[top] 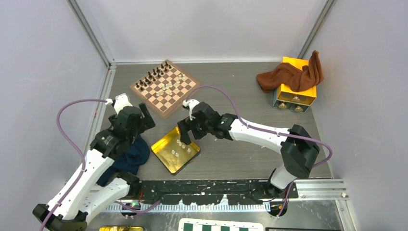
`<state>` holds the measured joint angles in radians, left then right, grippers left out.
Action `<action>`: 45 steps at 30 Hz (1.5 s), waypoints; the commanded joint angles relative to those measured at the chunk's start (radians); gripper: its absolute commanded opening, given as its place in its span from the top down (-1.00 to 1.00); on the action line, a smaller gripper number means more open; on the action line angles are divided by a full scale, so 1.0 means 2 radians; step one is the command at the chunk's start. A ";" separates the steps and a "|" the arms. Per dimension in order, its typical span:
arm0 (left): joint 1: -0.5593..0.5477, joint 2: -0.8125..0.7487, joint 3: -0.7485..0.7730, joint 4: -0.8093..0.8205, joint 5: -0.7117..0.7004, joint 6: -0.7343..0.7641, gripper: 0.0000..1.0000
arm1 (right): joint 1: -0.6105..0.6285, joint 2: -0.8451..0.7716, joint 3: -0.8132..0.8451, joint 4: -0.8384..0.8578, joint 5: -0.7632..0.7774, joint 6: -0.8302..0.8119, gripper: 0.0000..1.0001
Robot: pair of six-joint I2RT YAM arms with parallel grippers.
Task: Set up the chess pieces on the board
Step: Move the storage box to the center of the board.
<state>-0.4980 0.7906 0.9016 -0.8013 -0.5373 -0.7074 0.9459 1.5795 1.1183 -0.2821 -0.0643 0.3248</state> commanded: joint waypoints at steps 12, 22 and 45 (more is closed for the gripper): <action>-0.004 -0.006 0.028 -0.019 -0.036 -0.028 -0.99 | -0.020 -0.041 -0.028 0.077 -0.041 0.051 -0.39; -0.005 -0.026 0.017 -0.017 -0.039 -0.028 -0.99 | -0.015 0.062 0.052 -0.028 0.043 -0.017 -0.05; -0.005 -0.015 0.001 0.007 -0.016 -0.034 -0.99 | 0.013 0.073 0.073 -0.036 0.134 -0.054 -0.04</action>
<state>-0.5041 0.7532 0.9043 -0.8410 -0.5724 -0.7582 0.9672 1.8065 1.2213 -0.3691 0.1341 0.2501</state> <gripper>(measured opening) 0.996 0.519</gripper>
